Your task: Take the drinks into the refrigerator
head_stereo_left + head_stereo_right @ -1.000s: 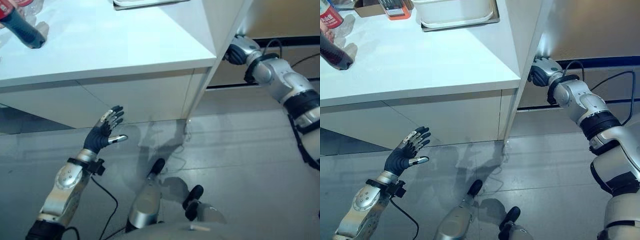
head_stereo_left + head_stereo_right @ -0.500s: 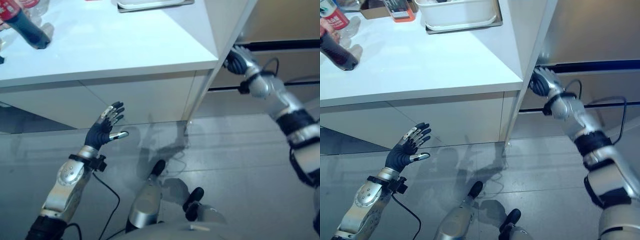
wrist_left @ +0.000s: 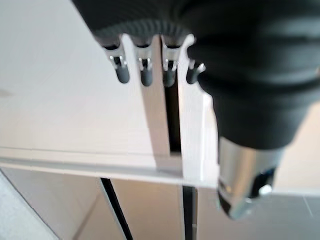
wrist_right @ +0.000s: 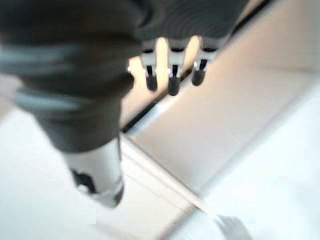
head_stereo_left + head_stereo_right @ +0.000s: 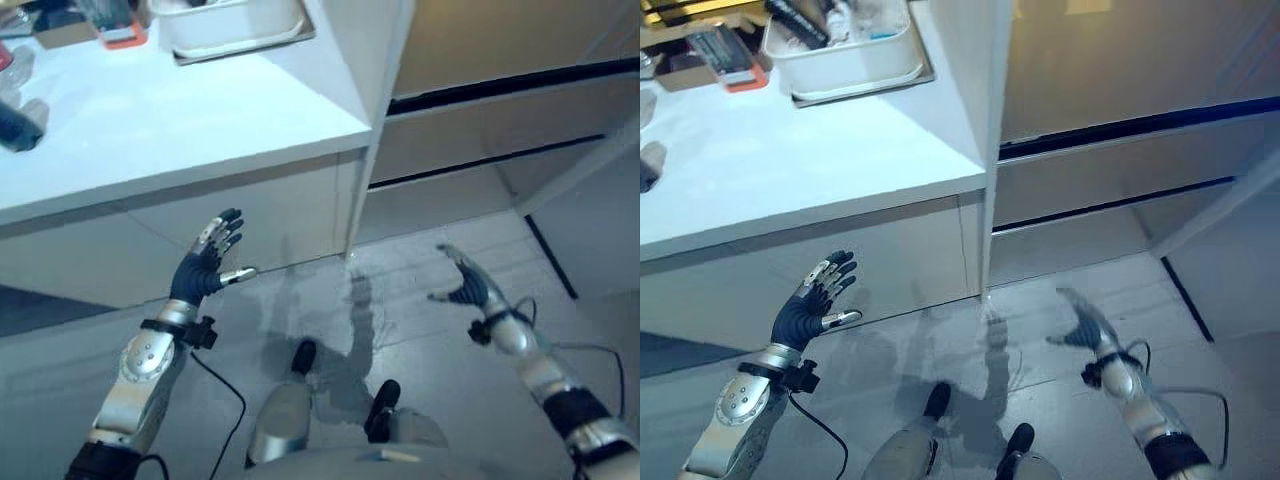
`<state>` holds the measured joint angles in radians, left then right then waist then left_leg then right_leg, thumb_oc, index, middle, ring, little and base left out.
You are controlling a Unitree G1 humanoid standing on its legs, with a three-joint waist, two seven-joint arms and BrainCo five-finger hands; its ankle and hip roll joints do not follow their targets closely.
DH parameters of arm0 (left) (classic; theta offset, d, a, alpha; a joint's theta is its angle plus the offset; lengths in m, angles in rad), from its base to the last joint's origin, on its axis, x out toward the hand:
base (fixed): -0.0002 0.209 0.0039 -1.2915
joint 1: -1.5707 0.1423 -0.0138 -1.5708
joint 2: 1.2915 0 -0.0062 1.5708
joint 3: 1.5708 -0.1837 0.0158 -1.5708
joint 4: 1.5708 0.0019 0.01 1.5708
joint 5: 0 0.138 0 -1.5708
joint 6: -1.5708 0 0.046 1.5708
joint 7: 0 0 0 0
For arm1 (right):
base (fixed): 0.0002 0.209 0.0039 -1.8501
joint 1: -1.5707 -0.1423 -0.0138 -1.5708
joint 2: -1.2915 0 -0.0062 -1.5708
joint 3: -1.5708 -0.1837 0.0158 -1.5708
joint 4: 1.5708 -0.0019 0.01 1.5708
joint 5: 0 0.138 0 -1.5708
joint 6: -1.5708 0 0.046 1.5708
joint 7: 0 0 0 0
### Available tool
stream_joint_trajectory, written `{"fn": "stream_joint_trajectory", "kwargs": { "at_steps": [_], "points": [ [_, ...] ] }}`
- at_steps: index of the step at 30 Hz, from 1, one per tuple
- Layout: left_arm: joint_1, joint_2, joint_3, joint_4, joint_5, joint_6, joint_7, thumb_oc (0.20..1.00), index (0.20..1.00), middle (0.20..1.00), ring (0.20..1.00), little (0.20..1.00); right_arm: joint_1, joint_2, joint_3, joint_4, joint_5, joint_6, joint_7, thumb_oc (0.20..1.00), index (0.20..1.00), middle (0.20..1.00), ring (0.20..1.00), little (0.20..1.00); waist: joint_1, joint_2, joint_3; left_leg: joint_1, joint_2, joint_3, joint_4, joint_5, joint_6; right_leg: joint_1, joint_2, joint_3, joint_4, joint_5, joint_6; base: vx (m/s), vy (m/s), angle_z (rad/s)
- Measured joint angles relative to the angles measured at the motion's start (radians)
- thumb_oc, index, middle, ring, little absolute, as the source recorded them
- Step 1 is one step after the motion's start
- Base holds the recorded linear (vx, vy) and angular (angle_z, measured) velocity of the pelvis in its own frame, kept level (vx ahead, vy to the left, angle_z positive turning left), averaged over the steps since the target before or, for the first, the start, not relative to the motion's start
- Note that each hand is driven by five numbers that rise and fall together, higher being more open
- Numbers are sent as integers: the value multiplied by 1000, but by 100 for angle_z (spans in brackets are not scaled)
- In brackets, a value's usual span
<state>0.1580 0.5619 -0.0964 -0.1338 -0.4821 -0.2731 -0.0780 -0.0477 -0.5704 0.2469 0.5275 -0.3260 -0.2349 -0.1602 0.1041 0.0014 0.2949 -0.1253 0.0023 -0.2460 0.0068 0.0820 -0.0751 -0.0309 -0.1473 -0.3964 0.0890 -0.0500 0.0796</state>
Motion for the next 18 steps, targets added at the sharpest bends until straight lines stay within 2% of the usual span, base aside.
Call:
{"fn": "stream_joint_trajectory", "kwargs": {
  "at_steps": [4,5,8,9,10,13,18],
  "points": [
    [5,-3,1,1,7,-4,9,1000,1000,1000,1000,1000,92,14,4,99,-18,2,1,1000,1000,1000,1000,1000,-37,-4,-23,27,4,15,-15,-1,2,26,4,7,-30,15,1,-1,29,-14],
    [9,-8,0,15,21,-6,10,1000,1000,1000,1000,1000,102,33,0,164,-27,-7,-2,1000,1000,1000,1000,1000,-61,-5,-36,34,7,30,-18,-3,4,30,8,24,-45,22,1,12,23,-30],
    [23,-44,1,95,36,-8,12,1000,1000,1000,1000,1000,136,61,5,267,-44,4,1,1000,1000,1000,1000,1000,-62,6,-70,63,12,59,-34,-8,7,41,13,54,-61,28,8,17,21,-35],
    [25,-47,-5,138,44,-20,10,1000,1000,1000,1000,1000,168,62,-2,278,-44,1,0,1000,1000,1000,1000,1000,-93,7,-72,75,14,75,-38,-9,8,47,18,71,-80,39,7,27,25,-34],
    [29,-51,-5,178,54,-28,10,1000,1000,1000,1000,1000,180,63,-7,277,-44,2,1,1000,1000,1000,1000,1000,-89,8,-74,86,17,84,-44,-9,8,53,21,81,-90,45,6,19,13,-37],
    [45,-65,-7,336,120,-30,31,1000,1000,1000,1000,1000,257,58,-41,198,-8,-4,1,1000,1000,1000,1000,1000,-118,6,-103,111,29,115,-67,-13,7,79,34,108,-142,75,2,17,11,-34],
    [65,-116,-46,489,159,-58,39,1000,1000,1000,1000,1000,305,42,-42,117,71,-37,48,1000,1000,1000,1000,1000,-115,0,-116,161,38,151,-91,-14,6,112,44,144,-183,94,-1,8,7,-24]
  ]
}}
